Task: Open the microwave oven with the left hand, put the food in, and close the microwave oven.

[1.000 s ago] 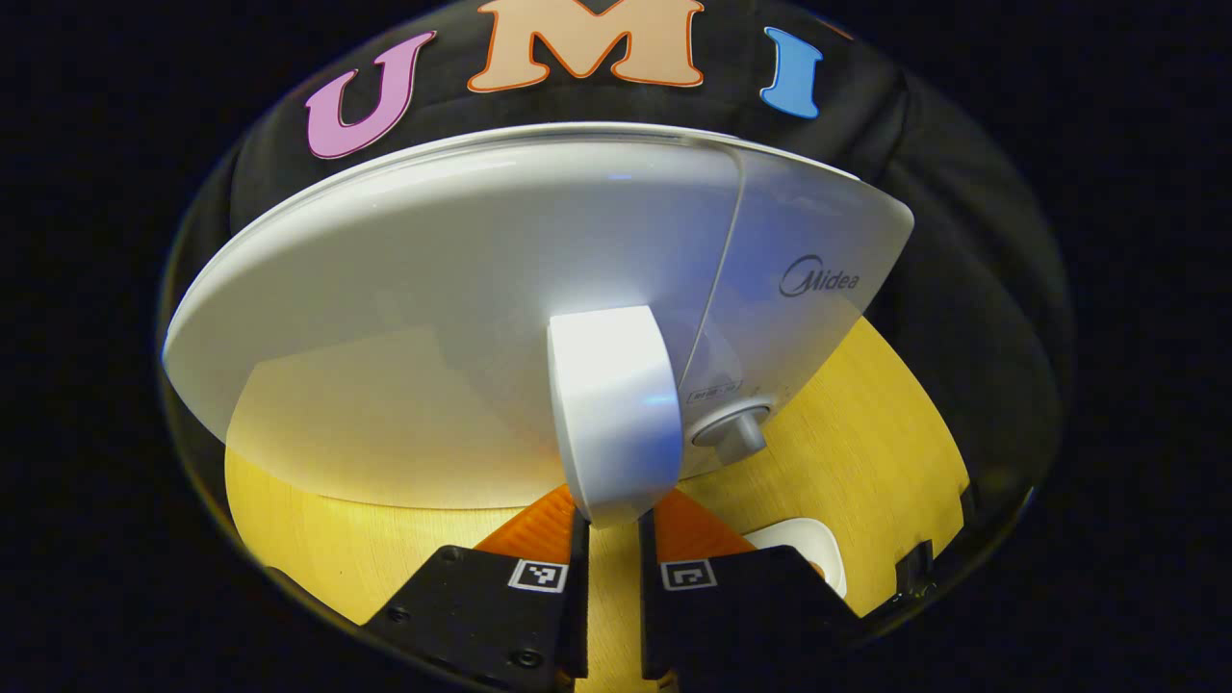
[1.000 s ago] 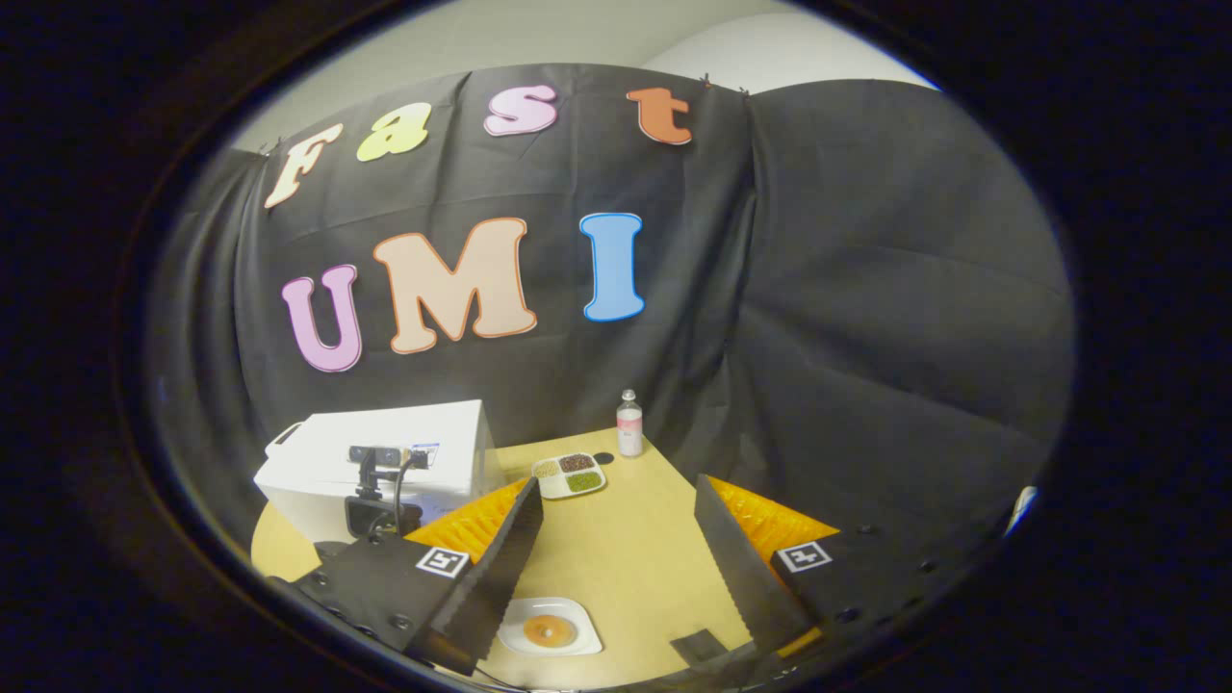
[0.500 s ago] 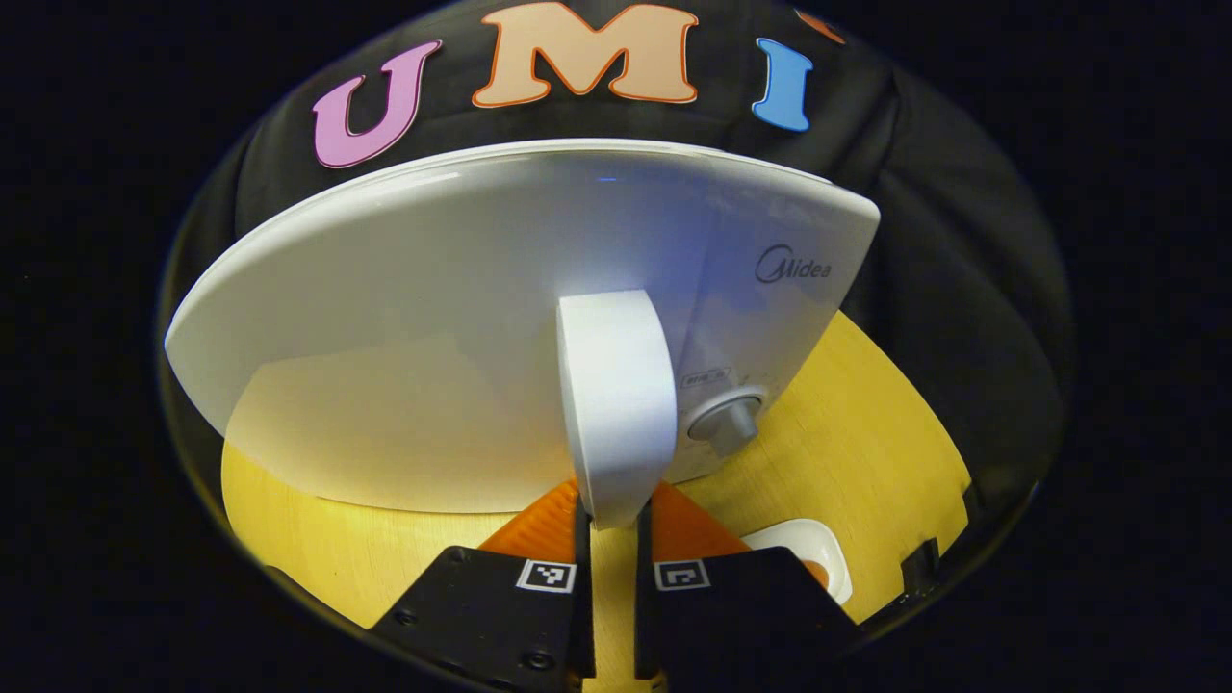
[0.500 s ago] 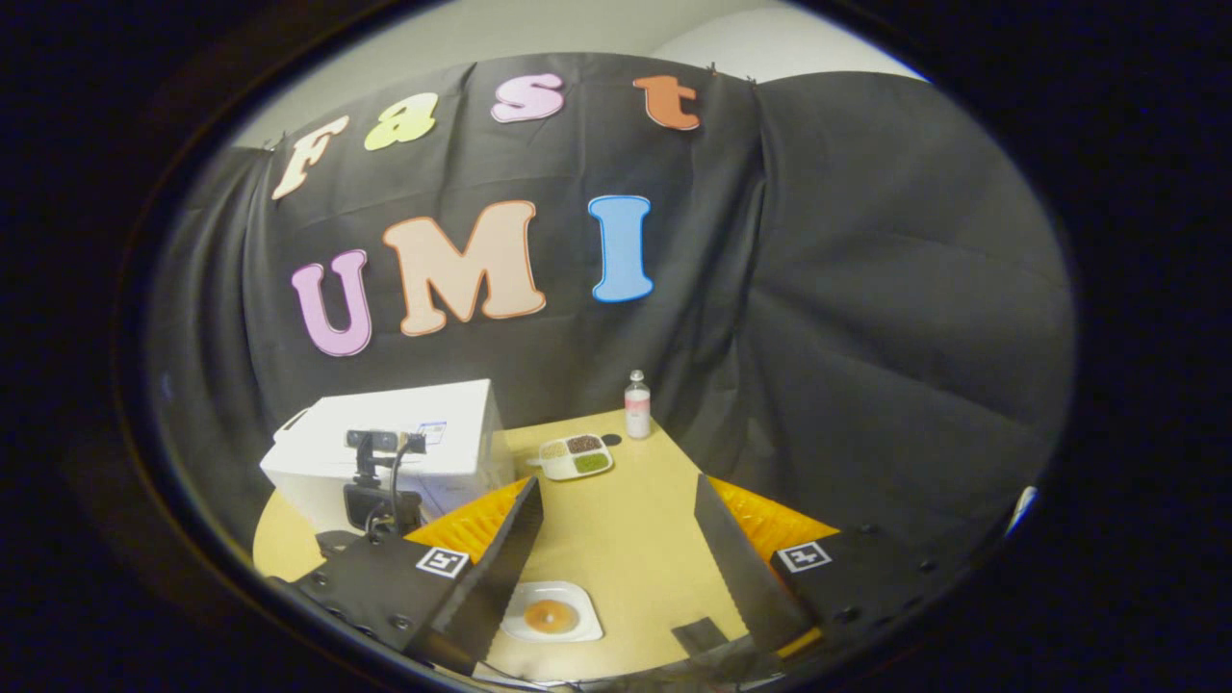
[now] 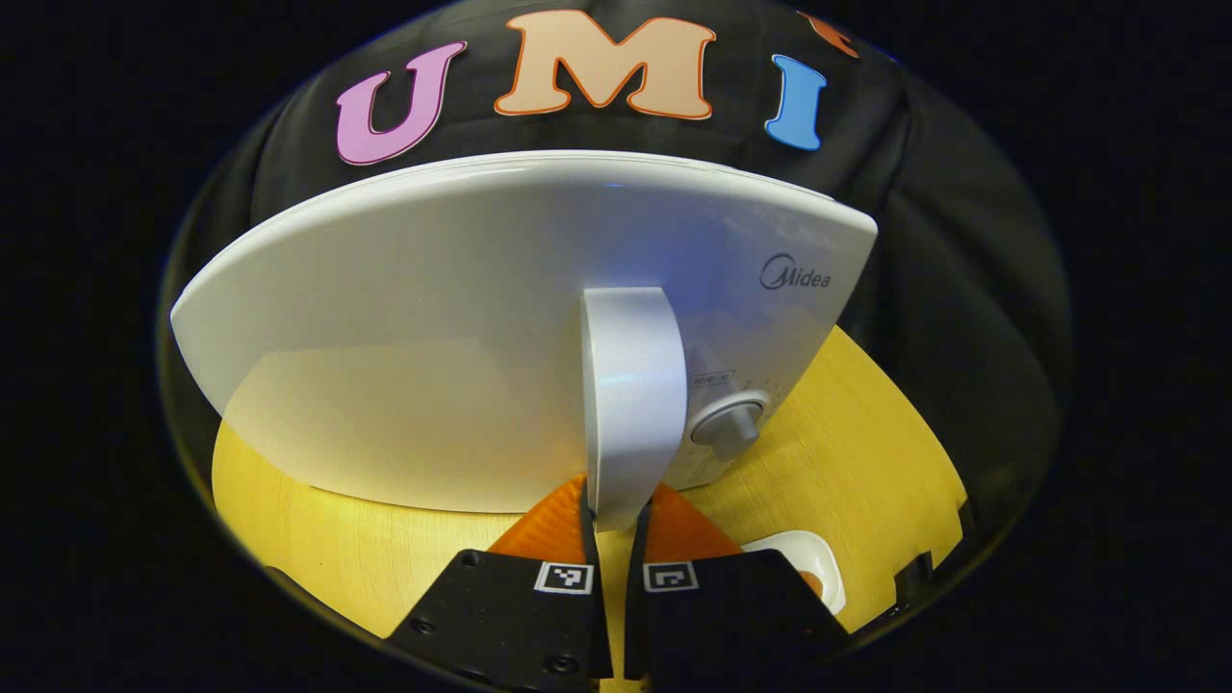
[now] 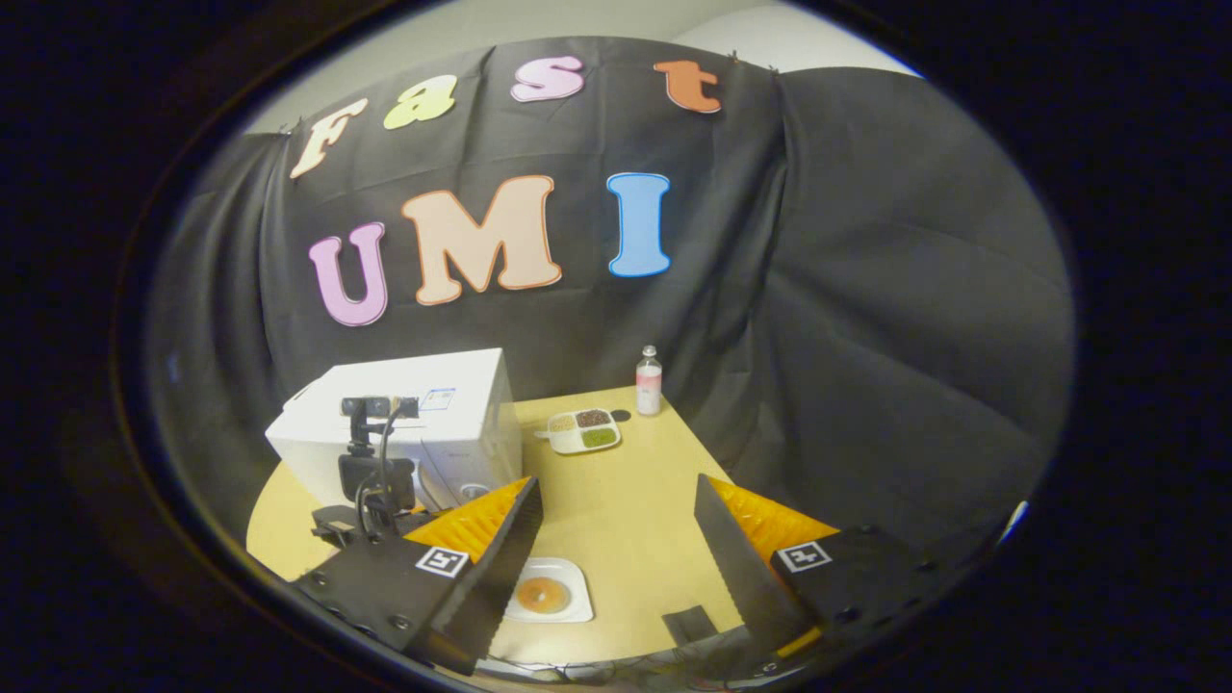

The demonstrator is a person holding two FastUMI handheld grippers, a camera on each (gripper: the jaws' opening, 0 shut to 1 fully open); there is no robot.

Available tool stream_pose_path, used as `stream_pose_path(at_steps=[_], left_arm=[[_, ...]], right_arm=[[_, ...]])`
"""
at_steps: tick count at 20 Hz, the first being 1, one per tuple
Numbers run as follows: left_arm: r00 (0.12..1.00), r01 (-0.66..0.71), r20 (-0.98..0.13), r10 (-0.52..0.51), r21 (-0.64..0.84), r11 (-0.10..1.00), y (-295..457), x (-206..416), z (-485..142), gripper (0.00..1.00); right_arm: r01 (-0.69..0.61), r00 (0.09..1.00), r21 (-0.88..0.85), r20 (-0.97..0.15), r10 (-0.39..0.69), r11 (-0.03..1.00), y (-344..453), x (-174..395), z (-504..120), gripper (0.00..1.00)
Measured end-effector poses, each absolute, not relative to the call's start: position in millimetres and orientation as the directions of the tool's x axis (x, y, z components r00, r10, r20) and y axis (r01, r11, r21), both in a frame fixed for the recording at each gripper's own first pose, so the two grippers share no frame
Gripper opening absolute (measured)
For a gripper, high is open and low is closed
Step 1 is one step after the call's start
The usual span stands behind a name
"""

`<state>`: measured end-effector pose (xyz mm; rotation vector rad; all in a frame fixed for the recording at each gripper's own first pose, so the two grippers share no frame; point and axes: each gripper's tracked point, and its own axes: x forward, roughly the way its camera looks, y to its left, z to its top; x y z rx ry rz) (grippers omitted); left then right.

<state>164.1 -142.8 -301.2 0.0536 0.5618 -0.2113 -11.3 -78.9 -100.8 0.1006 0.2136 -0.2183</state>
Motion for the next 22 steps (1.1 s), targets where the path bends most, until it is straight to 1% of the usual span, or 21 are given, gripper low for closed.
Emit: stream_pose_path(at_steps=[3, 4, 6, 9, 10, 11, 12, 14, 15, 16, 17, 19, 21, 22], left_arm=[[0.825, 0.192, -0.537, -0.174, -0.022, 0.981, -141, 159, -303, 0.05], [0.819, 0.183, -0.547, -0.173, -0.038, 0.982, -139, 144, -306, 0.05], [0.831, 0.234, -0.519, -0.202, -0.004, 0.972, -131, 116, -306, 0.05], [0.823, 0.229, -0.530, -0.205, -0.021, 0.973, -116, 72, -312, 0.05], [0.824, 0.221, -0.533, -0.192, -0.010, 0.975, -110, 61, -313, 0.08], [0.823, 0.214, -0.541, -0.176, 0.008, 0.977, -105, 53, -314, 0.10], [0.819, 0.201, -0.552, -0.156, 0.020, 0.979, -100, 46, -315, 0.12], [0.816, 0.160, -0.565, -0.122, 0.017, 0.987, -90, 35, -317, 0.16], [0.817, 0.133, -0.566, -0.108, 0.003, 0.991, -87, 31, -318, 0.17], [0.817, 0.097, -0.569, -0.094, -0.025, 0.995, -82, 25, -319, 0.20], [0.818, 0.055, -0.570, -0.074, -0.051, 0.997, -77, 19, -319, 0.22], [0.820, -0.034, -0.572, -0.016, -0.076, 0.997, -62, 9, -320, 0.30], [0.823, -0.103, -0.567, 0.040, -0.079, 0.992, -46, 1, -319, 0.55], [0.826, -0.125, -0.561, 0.057, -0.084, 0.989, -41, -3, -319, 0.72]], right_arm=[[0.212, 0.950, 0.059, -0.248, -0.191, 0.975, -82, -8, -111, 1.00], [0.207, 0.947, 0.055, -0.260, -0.186, 0.977, -82, -6, -116, 0.94], [0.196, 0.942, 0.057, -0.289, -0.172, 0.979, -84, 0, -127, 0.94], [0.146, 0.940, 0.087, -0.323, -0.110, 0.986, -79, 10, -139, 0.95], [0.129, 0.939, 0.085, -0.330, -0.094, 0.988, -78, 12, -142, 0.95], [0.113, 0.939, 0.077, -0.333, -0.081, 0.991, -78, 14, -144, 1.00], [0.097, 0.940, 0.068, -0.335, -0.069, 0.993, -77, 14, -145, 0.95], [0.063, 0.938, 0.052, -0.344, -0.042, 0.997, -73, 15, -151, 0.94], [0.046, 0.937, 0.047, -0.348, -0.027, 0.998, -71, 15, -154, 1.00], [0.031, 0.936, 0.044, -0.353, -0.013, 0.999, -69, 15, -157, 0.95], [0.014, 0.933, 0.045, -0.359, 0.003, 0.999, -67, 14, -161, 0.95], [-0.018, 0.926, 0.052, -0.376, 0.037, 0.998, -62, 14, -171, 0.95], [-0.054, 0.917, 0.052, -0.394, 0.070, 0.997, -57, 12, -180, 0.95], [-0.073, 0.912, 0.049, -0.401, 0.086, 0.996, -55, 12, -184, 0.95]])
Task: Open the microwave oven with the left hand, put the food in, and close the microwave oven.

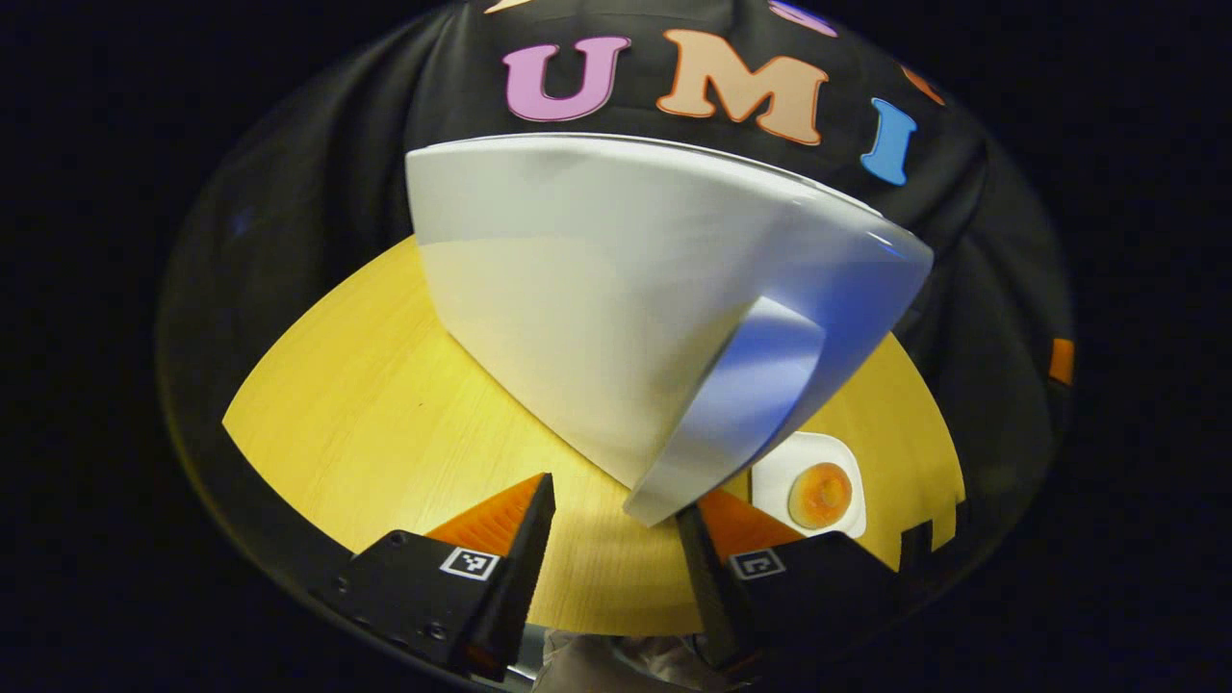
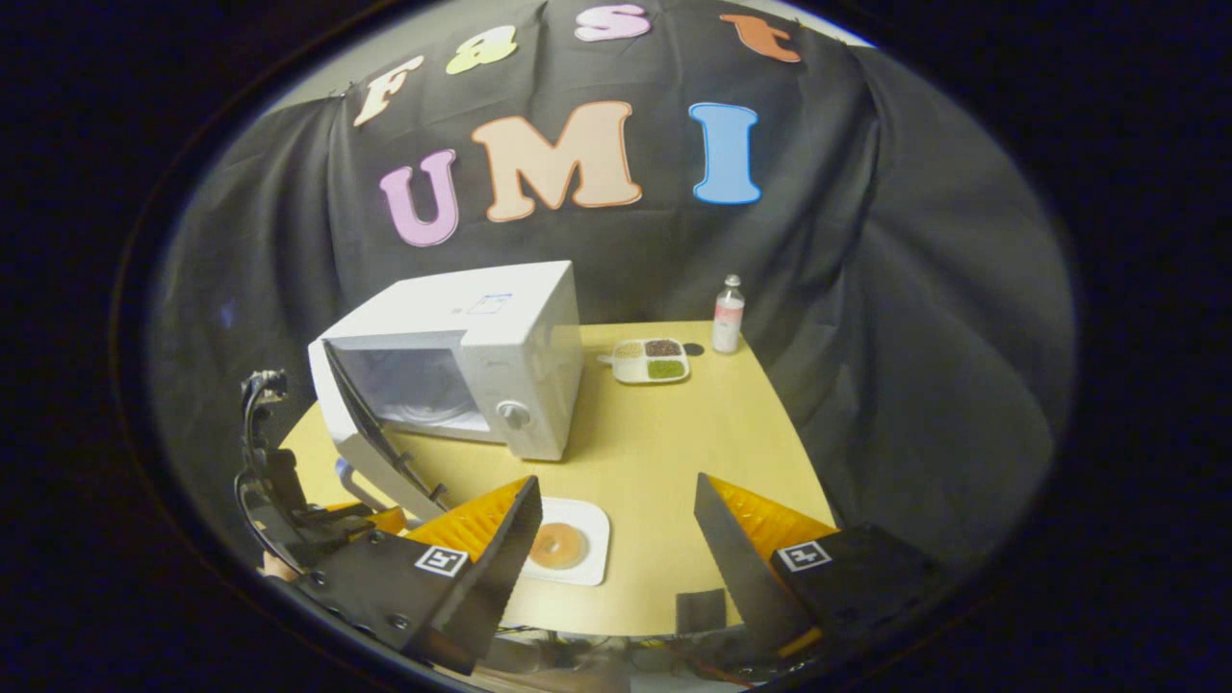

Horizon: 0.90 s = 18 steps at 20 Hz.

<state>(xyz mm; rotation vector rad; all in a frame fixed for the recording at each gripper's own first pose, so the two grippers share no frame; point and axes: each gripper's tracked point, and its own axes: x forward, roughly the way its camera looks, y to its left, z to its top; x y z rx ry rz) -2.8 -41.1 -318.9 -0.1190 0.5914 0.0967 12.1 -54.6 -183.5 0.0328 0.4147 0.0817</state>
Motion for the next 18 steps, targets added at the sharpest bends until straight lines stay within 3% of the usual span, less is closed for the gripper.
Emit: stream_pose_path(at_steps=[5, 11, 18], left_arm=[[0.821, -0.260, -0.532, 0.206, -0.028, 0.965, -2, -34, -309, 0.95], [0.785, -0.395, -0.531, 0.319, -0.032, 0.918, 48, -81, -301, 0.96], [0.786, -0.395, -0.554, 0.275, -0.106, 0.913, 98, -116, -305, 0.96]], right_arm=[[-0.175, 0.888, 0.013, -0.429, 0.163, 0.985, -45, 18, -197, 0.95], [-0.264, 0.842, 0.006, -0.486, 0.234, 0.964, -13, 26, -221, 0.95], [-0.238, 0.827, 0.024, -0.519, 0.215, 0.971, 45, 15, -233, 0.95]])
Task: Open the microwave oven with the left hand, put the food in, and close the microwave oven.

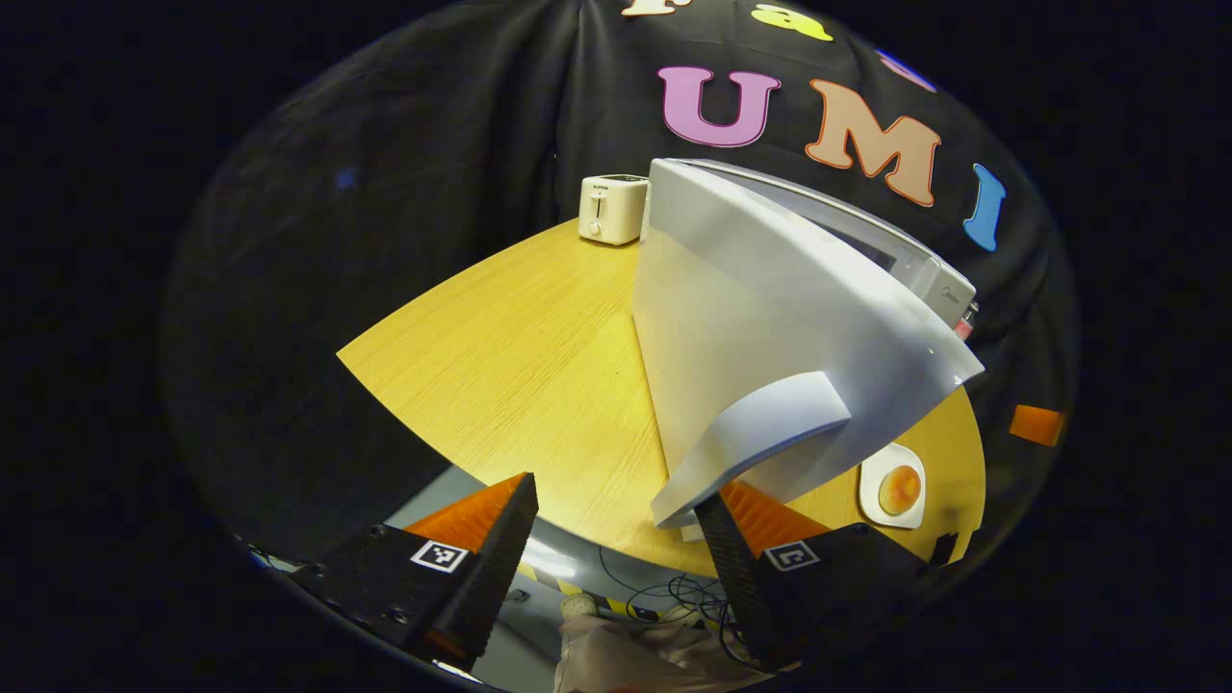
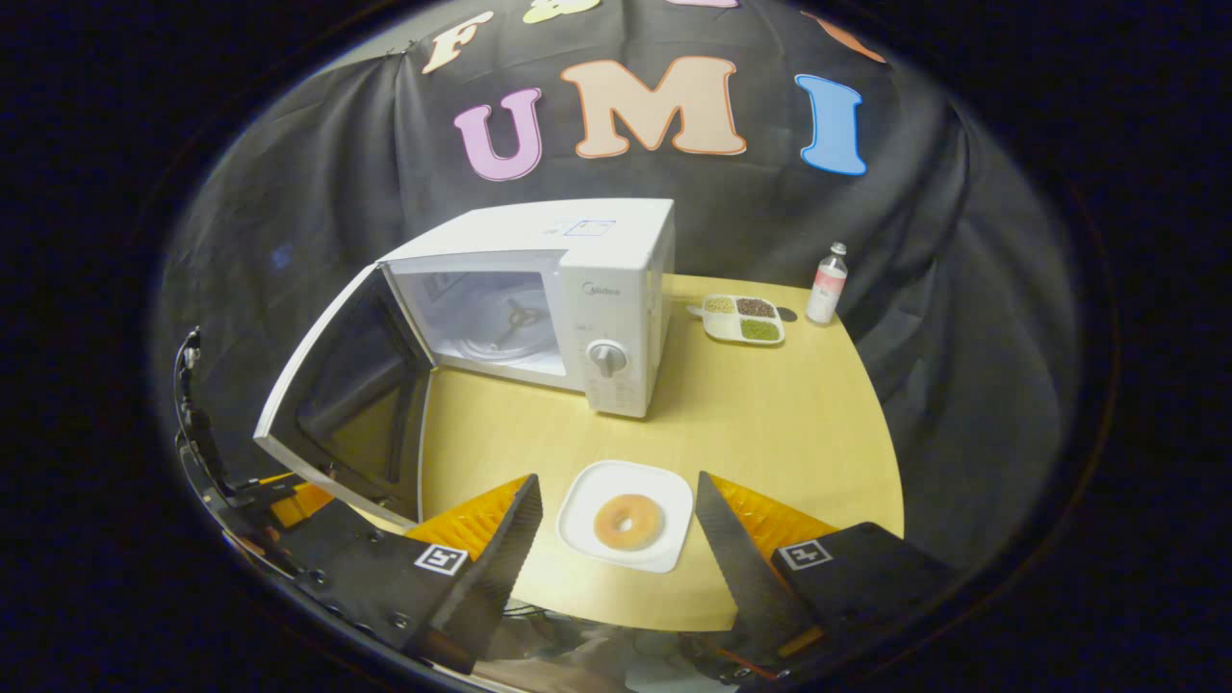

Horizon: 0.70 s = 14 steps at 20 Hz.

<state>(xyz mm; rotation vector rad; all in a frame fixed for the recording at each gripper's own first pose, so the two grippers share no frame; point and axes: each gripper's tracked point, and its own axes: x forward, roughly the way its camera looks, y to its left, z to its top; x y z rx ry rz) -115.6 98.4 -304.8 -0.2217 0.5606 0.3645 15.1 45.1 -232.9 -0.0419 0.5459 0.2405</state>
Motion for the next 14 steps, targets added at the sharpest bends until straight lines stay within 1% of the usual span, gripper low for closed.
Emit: stream_pose_path(at_steps=[1, 6, 7, 9, 10, 11, 12, 13, 14], left_arm=[[0.787, -0.386, -0.557, 0.265, -0.110, 0.916, 103, -120, -305, 0.96], [0.795, -0.374, -0.558, 0.237, -0.144, 0.916, 165, -145, -304, 0.96], [0.797, -0.380, -0.556, 0.237, -0.157, 0.911, 180, -150, -304, 0.96], [0.796, -0.397, -0.559, 0.234, -0.190, 0.898, 208, -156, -306, 0.96], [0.793, -0.409, -0.559, 0.242, -0.194, 0.892, 222, -158, -306, 0.95], [0.789, -0.424, -0.558, 0.258, -0.190, 0.885, 236, -161, -307, 0.94], [0.786, -0.438, -0.554, 0.273, -0.188, 0.879, 249, -166, -305, 0.92], [0.784, -0.452, -0.550, 0.289, -0.187, 0.872, 262, -169, -303, 0.93], [0.778, -0.471, -0.549, 0.307, -0.185, 0.863, 272, -172, -301, 0.92]], right_arm=[[-0.226, 0.827, 0.030, -0.522, 0.208, 0.974, 54, 12, -234, 1.00], [-0.155, 0.823, 0.036, -0.548, 0.150, 0.987, 89, 1, -249, 1.00], [-0.136, 0.824, 0.039, -0.550, 0.135, 0.990, 94, -1, -251, 0.95], [-0.090, 0.826, 0.053, -0.554, 0.104, 0.995, 100, -4, -257, 0.95], [-0.071, 0.826, 0.061, -0.556, 0.093, 0.996, 103, -5, -262, 0.95], [-0.055, 0.824, 0.067, -0.560, 0.083, 0.996, 106, -5, -266, 1.00], [-0.041, 0.820, 0.066, -0.568, 0.071, 0.997, 106, -5, -272, 1.00], [-0.032, 0.812, 0.064, -0.580, 0.063, 0.997, 106, -5, -278, 1.00], [-0.022, 0.804, 0.059, -0.592, 0.053, 0.998, 104, -6, -283, 0.95]])
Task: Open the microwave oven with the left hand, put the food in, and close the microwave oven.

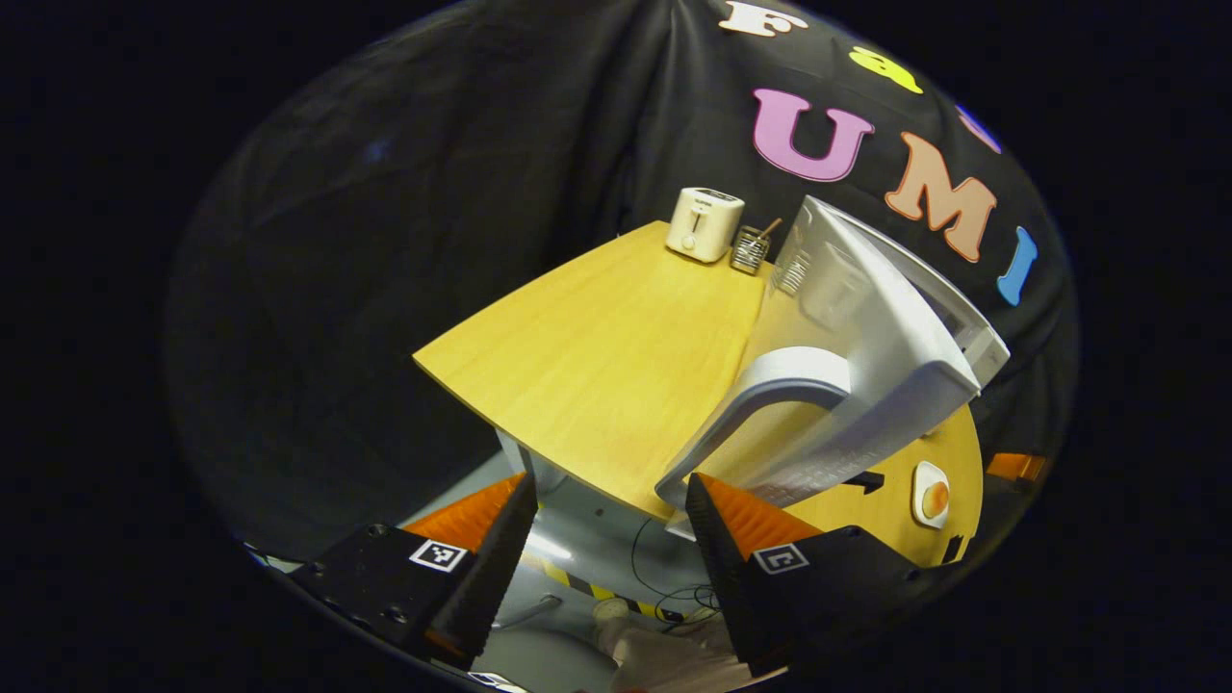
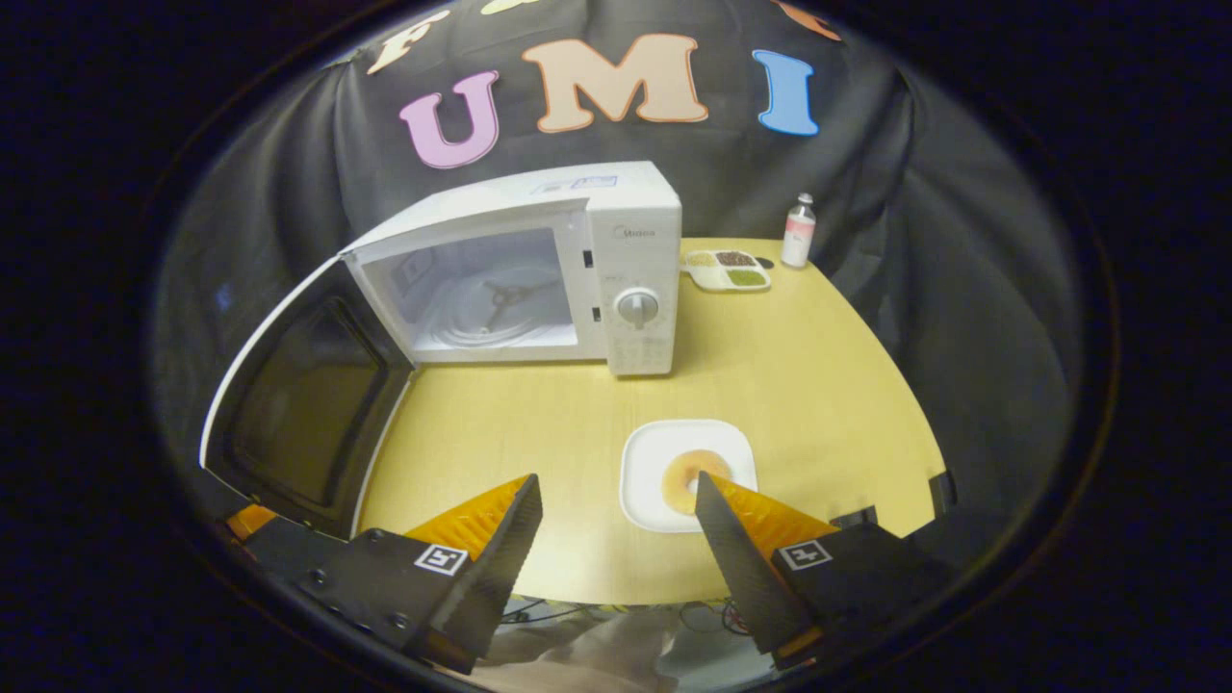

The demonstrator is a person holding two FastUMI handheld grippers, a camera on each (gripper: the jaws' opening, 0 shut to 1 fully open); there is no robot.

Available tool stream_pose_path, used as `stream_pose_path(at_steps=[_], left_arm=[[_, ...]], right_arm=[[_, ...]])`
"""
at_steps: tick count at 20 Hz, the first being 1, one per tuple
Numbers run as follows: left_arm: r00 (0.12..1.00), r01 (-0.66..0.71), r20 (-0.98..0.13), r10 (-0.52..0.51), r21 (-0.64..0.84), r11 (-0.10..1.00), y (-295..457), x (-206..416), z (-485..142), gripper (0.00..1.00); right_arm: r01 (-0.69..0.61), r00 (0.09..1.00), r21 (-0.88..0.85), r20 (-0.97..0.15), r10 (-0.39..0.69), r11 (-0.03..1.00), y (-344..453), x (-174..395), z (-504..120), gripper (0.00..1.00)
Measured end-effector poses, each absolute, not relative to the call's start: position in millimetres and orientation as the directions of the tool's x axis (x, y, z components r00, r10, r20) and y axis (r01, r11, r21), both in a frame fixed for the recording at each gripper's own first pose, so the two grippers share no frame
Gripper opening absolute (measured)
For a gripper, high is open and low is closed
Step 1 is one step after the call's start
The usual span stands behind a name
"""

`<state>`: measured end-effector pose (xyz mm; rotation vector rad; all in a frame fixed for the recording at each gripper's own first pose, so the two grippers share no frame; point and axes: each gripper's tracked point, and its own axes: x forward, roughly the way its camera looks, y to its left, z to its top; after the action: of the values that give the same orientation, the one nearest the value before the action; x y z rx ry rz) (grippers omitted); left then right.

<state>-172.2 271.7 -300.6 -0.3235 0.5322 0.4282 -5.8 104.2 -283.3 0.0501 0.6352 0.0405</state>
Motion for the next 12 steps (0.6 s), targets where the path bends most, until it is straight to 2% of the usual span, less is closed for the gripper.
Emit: stream_pose_path(at_steps=[2, 3, 4, 6, 7, 8, 12], left_arm=[[0.763, -0.520, -0.536, 0.361, -0.178, 0.836, 292, -181, -291, 0.92], [0.754, -0.547, -0.525, 0.395, -0.170, 0.820, 302, -185, -284, 0.92], [0.744, -0.572, -0.515, 0.426, -0.161, 0.804, 309, -190, -278, 0.92], [0.729, -0.618, -0.477, 0.491, -0.151, 0.772, 322, -193, -259, 0.92], [0.720, -0.639, -0.454, 0.524, -0.140, 0.756, 327, -194, -249, 0.92], [0.706, -0.662, -0.433, 0.560, -0.123, 0.739, 332, -195, -240, 0.92], [0.673, -0.720, -0.338, 0.657, -0.099, 0.686, 339, -189, -204, 0.91]], right_arm=[[-0.009, 0.787, 0.050, -0.615, 0.037, 0.999, 99, -4, -293, 0.95], [-0.004, 0.776, 0.048, -0.630, 0.033, 0.999, 97, -1, -299, 1.00], [-0.001, 0.761, 0.047, -0.648, 0.031, 0.999, 94, 0, -307, 0.95], [-0.001, 0.726, 0.043, -0.687, 0.031, 0.999, 87, 5, -323, 0.96], [-0.003, 0.711, 0.041, -0.703, 0.031, 0.999, 83, 8, -328, 1.00], [-0.007, 0.694, 0.040, -0.719, 0.033, 0.999, 79, 12, -335, 0.95], [-0.035, 0.614, 0.018, -0.789, 0.036, 0.999, 63, 31, -361, 0.96]])
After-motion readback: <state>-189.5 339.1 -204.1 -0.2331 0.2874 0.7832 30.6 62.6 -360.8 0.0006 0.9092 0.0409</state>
